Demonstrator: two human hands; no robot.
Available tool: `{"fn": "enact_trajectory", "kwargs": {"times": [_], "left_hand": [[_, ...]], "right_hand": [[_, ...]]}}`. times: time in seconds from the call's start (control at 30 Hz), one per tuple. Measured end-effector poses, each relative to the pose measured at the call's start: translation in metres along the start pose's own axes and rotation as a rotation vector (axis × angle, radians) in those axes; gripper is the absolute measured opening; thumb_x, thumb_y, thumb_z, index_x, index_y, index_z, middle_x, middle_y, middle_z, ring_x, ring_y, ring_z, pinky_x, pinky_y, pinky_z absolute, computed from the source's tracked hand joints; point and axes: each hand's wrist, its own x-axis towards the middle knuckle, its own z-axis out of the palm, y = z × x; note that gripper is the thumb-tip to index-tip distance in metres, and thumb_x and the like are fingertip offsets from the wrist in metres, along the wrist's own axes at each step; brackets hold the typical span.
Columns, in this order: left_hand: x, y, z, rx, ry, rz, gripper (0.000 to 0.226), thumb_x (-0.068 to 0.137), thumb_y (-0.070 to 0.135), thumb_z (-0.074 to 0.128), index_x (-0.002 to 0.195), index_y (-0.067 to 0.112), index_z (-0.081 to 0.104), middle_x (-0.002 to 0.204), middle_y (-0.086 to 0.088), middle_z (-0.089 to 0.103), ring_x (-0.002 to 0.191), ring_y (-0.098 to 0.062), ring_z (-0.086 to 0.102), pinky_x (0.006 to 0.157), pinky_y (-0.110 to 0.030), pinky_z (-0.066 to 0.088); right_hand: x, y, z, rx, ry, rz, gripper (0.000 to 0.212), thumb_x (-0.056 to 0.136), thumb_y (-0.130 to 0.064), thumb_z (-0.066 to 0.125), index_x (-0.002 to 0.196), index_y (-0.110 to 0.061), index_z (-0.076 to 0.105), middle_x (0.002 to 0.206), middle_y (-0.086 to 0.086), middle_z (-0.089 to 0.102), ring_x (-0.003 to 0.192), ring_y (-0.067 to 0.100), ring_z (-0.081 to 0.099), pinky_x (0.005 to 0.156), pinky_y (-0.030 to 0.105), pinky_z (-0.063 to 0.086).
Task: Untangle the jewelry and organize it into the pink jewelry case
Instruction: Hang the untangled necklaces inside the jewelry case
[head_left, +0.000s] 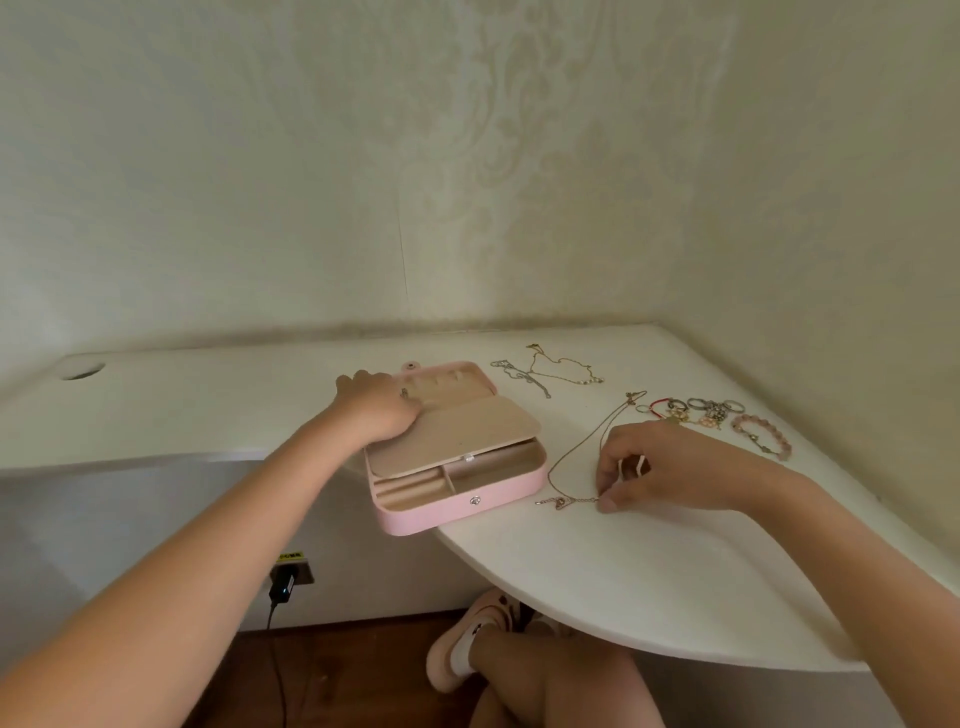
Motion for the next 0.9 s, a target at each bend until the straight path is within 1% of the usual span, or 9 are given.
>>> {"fn": "enact_trajectory", "kwargs": {"times": [0.07, 0.17, 0.27, 0.37, 0.5, 0.57, 0.7, 0.8, 0.9], "left_hand": [[-0.008, 0.01, 0.007, 0.029, 0.061, -0.014, 0.05, 0.1, 0.043, 0.033, 0.124, 0.005, 0.054, 0.126, -0.019, 0.048, 0.117, -0.034, 0.039, 0.099, -0.036, 0.029], [-0.016, 0.015, 0.02, -0.012, 0.209, 0.0, 0.053, 0.099, 0.04, 0.033, 0.127, -0.001, 0.052, 0.127, -0.023, 0.045, 0.118, -0.035, 0.035, 0.101, -0.037, 0.028], [-0.02, 0.012, 0.028, -0.081, 0.308, 0.009, 0.051, 0.098, 0.036, 0.035, 0.125, -0.004, 0.051, 0.13, -0.026, 0.044, 0.123, -0.036, 0.031, 0.105, -0.036, 0.027], [-0.023, 0.012, 0.028, -0.143, 0.372, 0.024, 0.046, 0.097, 0.029, 0.038, 0.122, -0.007, 0.052, 0.126, -0.027, 0.046, 0.122, -0.037, 0.031, 0.105, -0.037, 0.028], [-0.025, 0.01, 0.029, -0.215, 0.439, 0.065, 0.042, 0.097, 0.024, 0.042, 0.124, -0.008, 0.049, 0.128, -0.026, 0.044, 0.129, -0.039, 0.028, 0.105, -0.039, 0.029], [-0.026, 0.008, 0.031, -0.226, 0.498, 0.104, 0.041, 0.097, 0.023, 0.046, 0.121, -0.01, 0.051, 0.13, -0.029, 0.044, 0.133, -0.041, 0.026, 0.11, -0.041, 0.027], [-0.027, 0.006, 0.033, -0.23, 0.558, 0.158, 0.041, 0.095, 0.021, 0.051, 0.116, -0.014, 0.054, 0.13, -0.034, 0.045, 0.136, -0.045, 0.024, 0.115, -0.044, 0.021], [-0.028, 0.006, 0.034, -0.244, 0.568, 0.165, 0.041, 0.095, 0.022, 0.05, 0.117, -0.013, 0.054, 0.132, -0.033, 0.044, 0.137, -0.044, 0.023, 0.114, -0.044, 0.022], [-0.028, 0.006, 0.034, -0.255, 0.574, 0.172, 0.038, 0.095, 0.021, 0.051, 0.114, -0.012, 0.055, 0.13, -0.033, 0.045, 0.134, -0.045, 0.027, 0.112, -0.045, 0.025]], "right_hand": [[-0.004, -0.002, -0.002, -0.038, -0.018, 0.017, 0.013, 0.073, -0.04, 0.079, 0.074, -0.035, 0.067, 0.088, -0.015, 0.062, 0.08, 0.001, 0.056, 0.074, 0.017, 0.044], [-0.008, -0.007, -0.003, -0.116, -0.049, 0.086, 0.019, 0.072, -0.046, 0.078, 0.071, -0.034, 0.064, 0.091, -0.012, 0.061, 0.086, 0.005, 0.056, 0.08, 0.025, 0.046], [-0.012, -0.011, -0.004, -0.205, -0.08, 0.164, 0.026, 0.069, -0.05, 0.079, 0.073, -0.032, 0.062, 0.087, -0.012, 0.06, 0.083, 0.004, 0.055, 0.074, 0.022, 0.044], [-0.011, -0.016, 0.0, -0.193, 0.001, 0.185, 0.031, 0.066, -0.047, 0.082, 0.083, -0.028, 0.064, 0.086, -0.014, 0.058, 0.081, 0.001, 0.054, 0.069, 0.018, 0.041], [-0.004, -0.022, 0.014, -0.017, 0.054, 0.185, 0.013, 0.073, -0.03, 0.081, 0.079, -0.024, 0.07, 0.074, -0.012, 0.064, 0.066, -0.001, 0.055, 0.058, 0.01, 0.04], [-0.004, -0.025, 0.018, -0.058, 0.048, 0.188, 0.007, 0.081, -0.028, 0.074, 0.08, -0.023, 0.07, 0.079, -0.01, 0.065, 0.071, 0.002, 0.057, 0.061, 0.012, 0.041], [-0.007, -0.029, 0.02, -0.197, 0.01, 0.158, 0.009, 0.093, -0.028, 0.058, 0.086, -0.024, 0.06, 0.091, -0.011, 0.06, 0.086, 0.009, 0.056, 0.073, 0.02, 0.042], [-0.005, -0.027, 0.006, 0.101, 0.11, 0.084, 0.016, 0.095, -0.017, 0.054, 0.08, -0.023, 0.055, 0.078, -0.012, 0.066, 0.084, 0.015, 0.06, 0.075, 0.026, 0.042], [0.0, -0.032, -0.016, 0.507, 0.081, 0.012, 0.012, 0.097, -0.006, 0.051, 0.085, -0.009, 0.053, 0.071, 0.004, 0.06, 0.072, 0.019, 0.057, 0.074, 0.024, 0.047]]}}
